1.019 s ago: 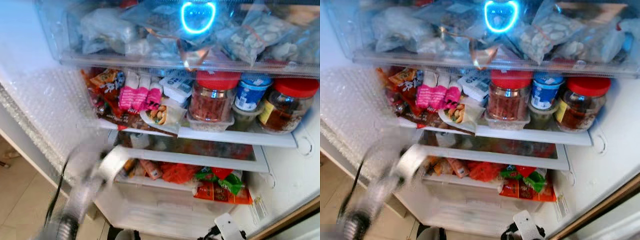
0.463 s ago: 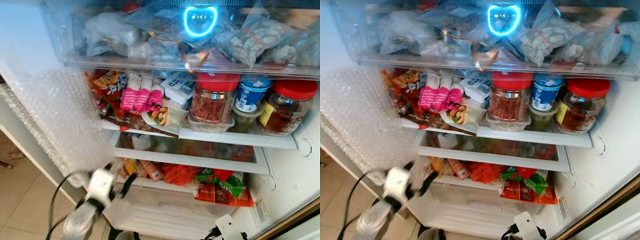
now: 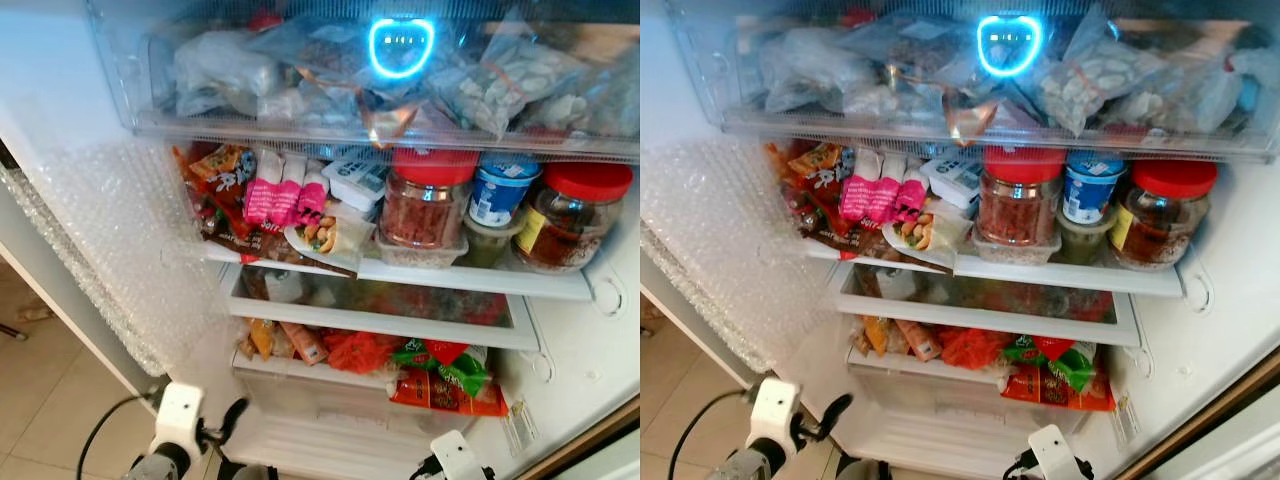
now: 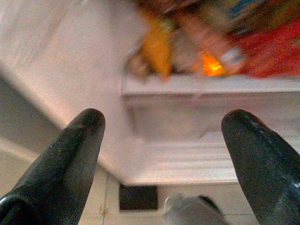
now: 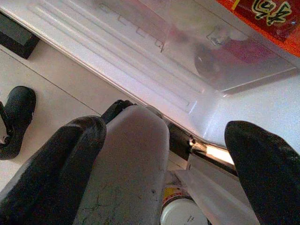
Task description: Restocking fridge
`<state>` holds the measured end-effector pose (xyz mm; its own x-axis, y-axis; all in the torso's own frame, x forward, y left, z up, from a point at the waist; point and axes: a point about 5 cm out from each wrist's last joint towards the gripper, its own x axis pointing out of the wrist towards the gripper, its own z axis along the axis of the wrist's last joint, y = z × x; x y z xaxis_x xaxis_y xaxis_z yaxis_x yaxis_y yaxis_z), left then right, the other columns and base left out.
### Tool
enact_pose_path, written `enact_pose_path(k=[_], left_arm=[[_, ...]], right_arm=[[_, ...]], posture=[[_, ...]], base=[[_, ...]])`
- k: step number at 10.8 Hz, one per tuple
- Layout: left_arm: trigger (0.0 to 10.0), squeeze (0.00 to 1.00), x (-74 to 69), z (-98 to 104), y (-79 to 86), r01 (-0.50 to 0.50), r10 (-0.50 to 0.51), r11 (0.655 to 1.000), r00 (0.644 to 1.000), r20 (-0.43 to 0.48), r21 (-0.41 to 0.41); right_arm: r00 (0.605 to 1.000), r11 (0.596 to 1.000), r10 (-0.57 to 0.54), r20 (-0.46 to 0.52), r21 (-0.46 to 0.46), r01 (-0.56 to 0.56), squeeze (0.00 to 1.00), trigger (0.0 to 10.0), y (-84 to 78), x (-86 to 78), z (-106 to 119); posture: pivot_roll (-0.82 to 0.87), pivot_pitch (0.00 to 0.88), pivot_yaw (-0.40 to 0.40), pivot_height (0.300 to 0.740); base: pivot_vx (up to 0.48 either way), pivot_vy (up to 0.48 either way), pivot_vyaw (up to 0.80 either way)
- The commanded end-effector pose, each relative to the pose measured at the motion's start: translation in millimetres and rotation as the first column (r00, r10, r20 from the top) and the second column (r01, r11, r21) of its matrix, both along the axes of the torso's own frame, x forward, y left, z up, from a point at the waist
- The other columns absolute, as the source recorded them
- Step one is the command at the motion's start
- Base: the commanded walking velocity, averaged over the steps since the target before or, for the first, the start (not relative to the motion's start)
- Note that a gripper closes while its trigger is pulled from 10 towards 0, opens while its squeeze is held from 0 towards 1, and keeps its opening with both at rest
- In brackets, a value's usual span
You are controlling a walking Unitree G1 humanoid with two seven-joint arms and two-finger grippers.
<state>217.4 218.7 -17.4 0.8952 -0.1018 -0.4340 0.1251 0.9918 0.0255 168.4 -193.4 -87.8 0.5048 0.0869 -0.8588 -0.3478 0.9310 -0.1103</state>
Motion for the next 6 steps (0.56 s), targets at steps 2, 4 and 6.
enact_pose_path(k=[2,4,6], left_arm=[[10.0,0.00,-7.2,-16,21.1,-0.206,0.205,0.979,0.973,-0.104,0.005],[10.0,0.00,-18.7,-33,28.8,-0.259,0.259,0.965,0.939,-0.225,0.027],[10.0,0.00,-43.6,-53,26.9,-0.297,0.303,0.952,0.884,-0.357,0.074]], right_arm=[[0.984,0.997,-0.049,-0.173,-0.064,0.038,0.00,10.0,-11.3,-40.5,-16],[0.984,0.996,-0.071,-0.166,-0.059,0.062,0.00,10.0,-11.0,-40.1,-16],[0.982,0.995,-0.088,-0.166,-0.053,0.080,0.00,10.0,-9.3,-43.1,-17]], posture=[[-0.03,0.000,0.043,0.627],[-0.03,0.000,0.044,0.627],[-0.06,0.000,0.062,0.627]], base=[[0.000,0.000,0.00],[-0.120,0.000,0.00],[-0.332,0.000,0.00]])
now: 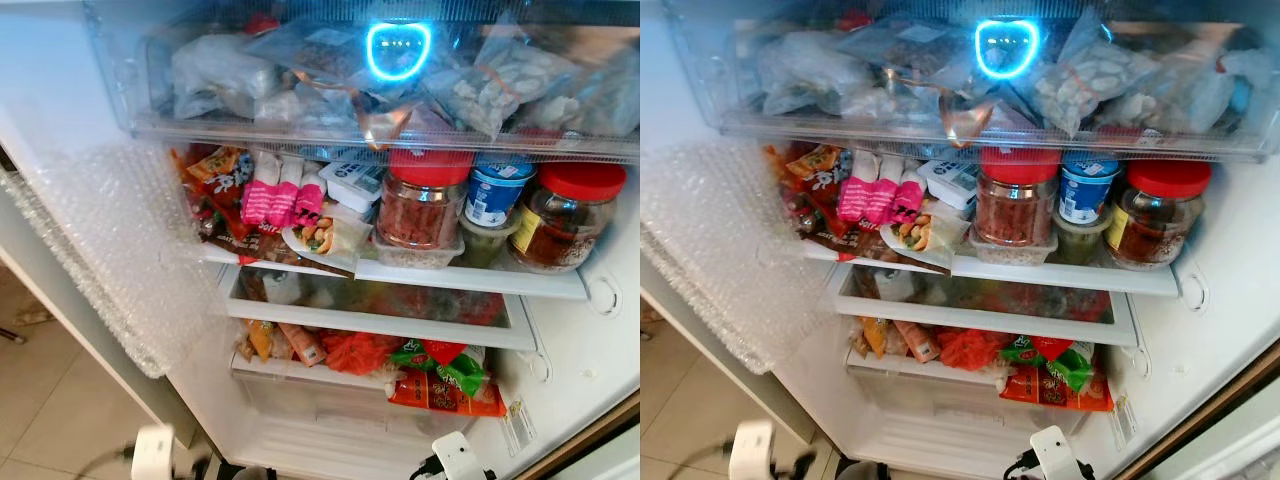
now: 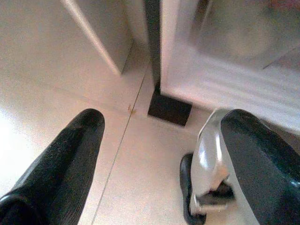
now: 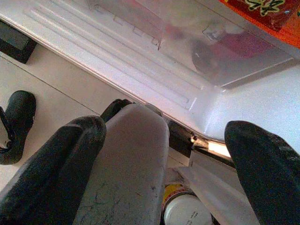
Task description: Restocking fridge
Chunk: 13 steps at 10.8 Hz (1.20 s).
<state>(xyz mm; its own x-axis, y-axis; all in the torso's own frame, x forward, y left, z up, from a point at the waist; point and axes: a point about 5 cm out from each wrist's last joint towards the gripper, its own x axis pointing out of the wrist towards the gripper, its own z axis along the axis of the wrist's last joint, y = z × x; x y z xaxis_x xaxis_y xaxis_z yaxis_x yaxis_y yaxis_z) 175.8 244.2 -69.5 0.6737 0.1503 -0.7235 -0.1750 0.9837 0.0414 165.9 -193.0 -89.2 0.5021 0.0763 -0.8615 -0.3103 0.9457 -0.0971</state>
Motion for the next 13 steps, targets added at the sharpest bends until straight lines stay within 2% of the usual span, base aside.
enact_pose_path(k=[1,3,5,11,13], left_arm=[[10.0,0.00,-8.4,-5,0.6,-0.038,0.038,0.999,0.999,-0.037,0.001],[10.0,0.00,-14.3,-9,-0.3,-0.078,0.077,0.997,0.995,-0.056,-0.008],[10.0,0.00,-14.3,-10,-0.7,-0.111,0.110,0.994,0.992,-0.058,-0.013],[10.0,0.00,-20.3,-14,-2.9,-0.108,0.106,0.994,0.991,-0.084,-0.013],[10.0,0.00,-22.0,-15,-3.0,-0.102,0.101,0.995,0.990,-0.095,-0.004]], right_arm=[[0.985,0.997,-0.050,-0.165,-0.058,0.041,0.00,10.0,-9.5,-42.8,-16],[0.984,0.998,-0.045,-0.174,-0.056,0.035,0.00,10.0,-9.4,-45.3,-17],[0.985,0.998,-0.047,-0.168,-0.045,0.040,0.00,10.0,-10.1,-44.5,-17],[0.984,0.999,-0.031,-0.173,-0.047,0.023,0.00,10.0,-9.8,-44.7,-17],[0.984,0.999,-0.031,-0.174,-0.043,0.024,0.00,10.0,-9.2,-44.7,-17]], posture=[[-0.07,0.000,0.066,0.627],[-0.07,0.000,0.068,0.627],[-0.07,0.000,0.054,0.627],[-0.08,0.000,0.059,0.627],[-0.08,0.000,0.061,0.627]], base=[[-0.368,0.000,0.00],[-0.373,0.000,0.00],[-0.375,0.000,0.00],[-0.376,0.000,0.00],[-0.141,0.000,0.00]])
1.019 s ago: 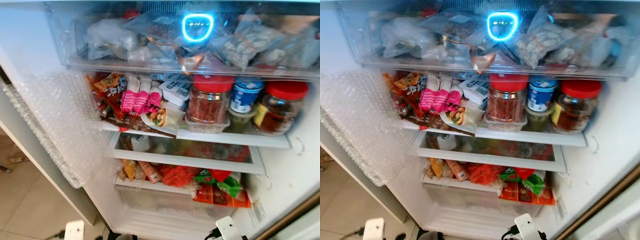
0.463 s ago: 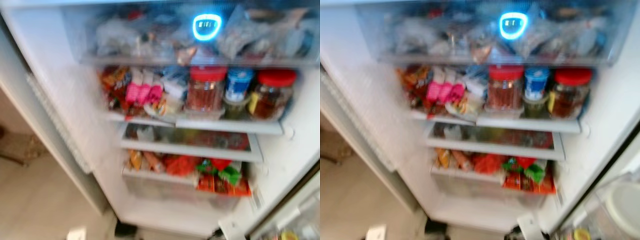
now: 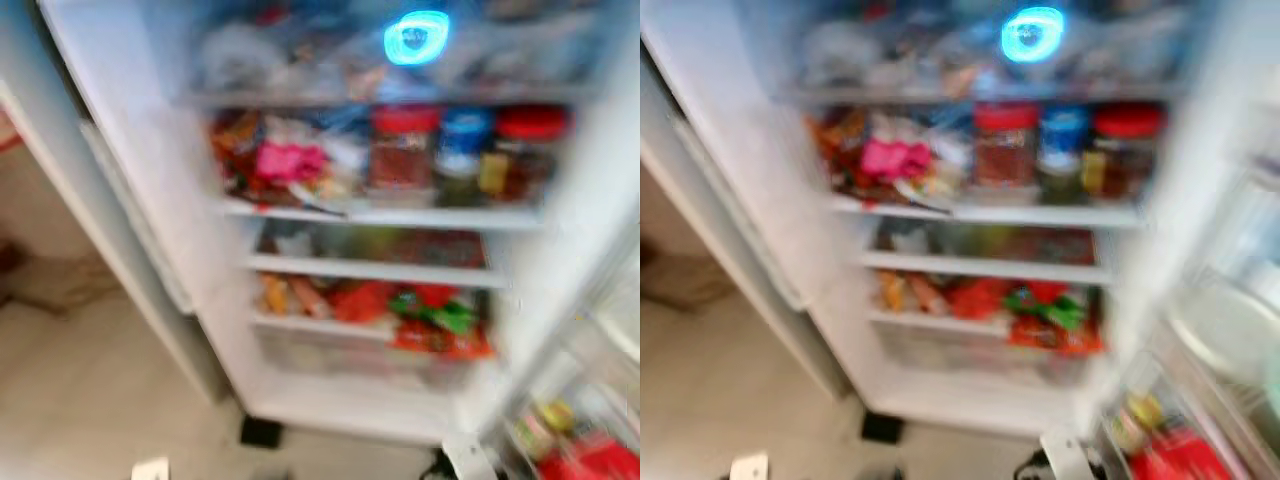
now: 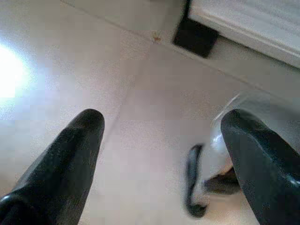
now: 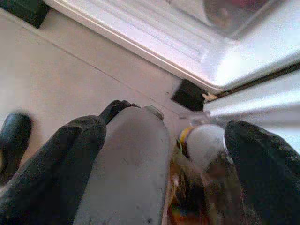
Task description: Restocking fridge
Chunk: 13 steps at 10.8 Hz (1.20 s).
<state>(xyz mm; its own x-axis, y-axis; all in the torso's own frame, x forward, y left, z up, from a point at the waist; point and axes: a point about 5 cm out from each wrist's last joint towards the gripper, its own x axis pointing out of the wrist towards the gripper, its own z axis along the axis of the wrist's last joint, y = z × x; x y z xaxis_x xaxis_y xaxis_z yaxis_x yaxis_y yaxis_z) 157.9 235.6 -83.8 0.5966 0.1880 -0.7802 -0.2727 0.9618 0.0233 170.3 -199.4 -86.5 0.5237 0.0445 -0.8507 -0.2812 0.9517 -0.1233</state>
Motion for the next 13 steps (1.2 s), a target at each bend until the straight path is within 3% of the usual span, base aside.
enact_pose_path(k=[1,7,13], left_arm=[[10.0,0.00,-7.8,-2,5.5,-0.002,0.002,1.000,0.999,-0.034,0.018],[10.0,0.00,-49.4,-8,35.2,-0.082,0.085,0.996,0.987,-0.139,0.022],[10.0,0.00,-45.1,-8,33.0,-0.099,0.100,0.995,0.985,-0.144,0.012]], right_arm=[[0.981,1.000,-0.007,-0.193,-0.013,0.004,0.00,10.0,-2.5,-48.2,-19],[0.983,1.000,-0.026,-0.180,0.002,0.027,0.00,10.0,-1.9,-45.1,-18],[0.985,0.999,-0.023,-0.171,0.021,0.027,0.00,10.0,1.9,-44.7,-19]], posture=[[-0.08,0.000,0.059,0.627],[-0.06,0.000,0.048,0.627],[-0.04,0.000,0.047,0.627]], base=[[0.000,0.000,0.00],[0.000,0.331,0.00],[0.000,0.393,0.00]])
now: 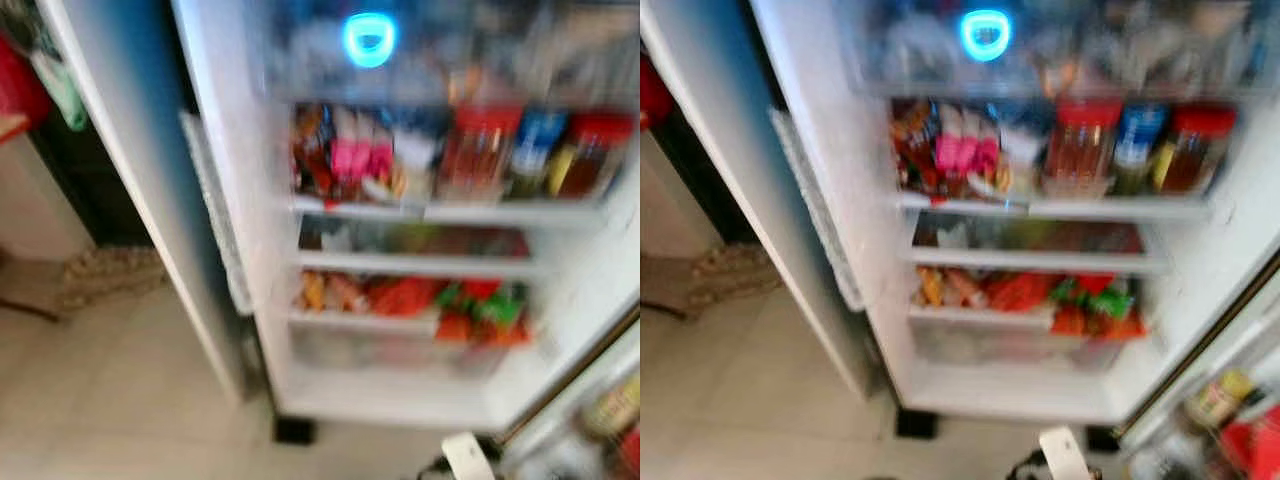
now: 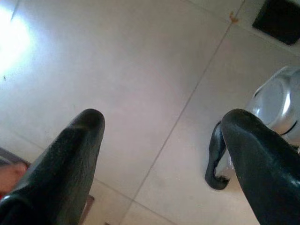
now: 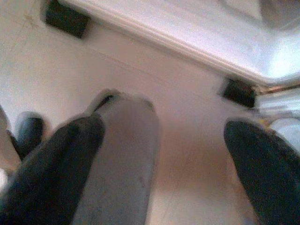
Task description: Restocking fridge
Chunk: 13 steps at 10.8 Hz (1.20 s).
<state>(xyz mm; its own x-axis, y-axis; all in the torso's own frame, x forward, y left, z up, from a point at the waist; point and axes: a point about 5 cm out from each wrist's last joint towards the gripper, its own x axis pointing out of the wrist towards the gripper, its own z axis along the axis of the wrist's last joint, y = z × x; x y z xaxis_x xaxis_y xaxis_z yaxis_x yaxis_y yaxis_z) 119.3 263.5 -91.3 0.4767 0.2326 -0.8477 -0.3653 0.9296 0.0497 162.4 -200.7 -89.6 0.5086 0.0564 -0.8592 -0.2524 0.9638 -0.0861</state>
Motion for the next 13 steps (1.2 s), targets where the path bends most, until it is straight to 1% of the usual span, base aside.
enact_pose_path(k=[1,3,4,6,9,13], left_arm=[[10.0,0.00,-2.4,0.1,3.7,0.007,-0.007,1.000,1.000,-0.026,0.015],[10.0,0.00,-1.4,0.0,2.7,0.012,-0.012,1.000,1.000,-0.028,0.013],[10.0,0.00,-2.2,-0.6,1.0,0.024,-0.024,1.000,0.999,-0.023,0.013],[10.0,0.00,-3.4,-2.0,-2.6,0.057,-0.057,0.998,0.998,-0.036,0.013],[10.0,0.00,-4.5,-2.4,-3.1,0.066,-0.066,0.998,0.997,-0.035,0.006],[10.0,0.00,-9.2,-4.3,-4.4,0.064,-0.064,0.998,0.997,-0.052,0.005]], right_arm=[[0.988,1.000,0.011,-0.155,-0.003,-0.012,0.00,10.0,3.5,-37.4,-15.6],[0.988,1.000,0.009,-0.151,0.006,-0.009,0.00,10.0,3.7,-38.0,-15.7],[0.988,1.000,0.000,-0.154,0.005,0.000,0.00,10.0,3.1,-39.1,-16.0],[0.987,1.000,-0.001,-0.162,0.002,0.001,0.00,10.0,2.3,-41.3,-16.6],[0.986,1.000,-0.007,-0.166,-0.003,0.006,0.00,10.0,3.6,-43.7,-17.6],[0.987,1.000,-0.018,-0.163,0.001,0.018,0.00,10.0,3.9,-46.5,-18.3]], posture=[[-0.05,0.000,0.049,0.627],[-0.05,0.000,0.049,0.627],[-0.05,0.000,0.050,0.642],[-0.07,0.000,0.058,0.682],[-0.07,0.000,0.066,0.737],[-0.08,0.000,0.061,0.740]], base=[[0.000,0.390,0.00],[0.000,0.388,0.00],[0.000,0.262,0.00],[0.000,0.000,0.00],[0.000,0.000,0.00],[0.000,0.000,0.00]])
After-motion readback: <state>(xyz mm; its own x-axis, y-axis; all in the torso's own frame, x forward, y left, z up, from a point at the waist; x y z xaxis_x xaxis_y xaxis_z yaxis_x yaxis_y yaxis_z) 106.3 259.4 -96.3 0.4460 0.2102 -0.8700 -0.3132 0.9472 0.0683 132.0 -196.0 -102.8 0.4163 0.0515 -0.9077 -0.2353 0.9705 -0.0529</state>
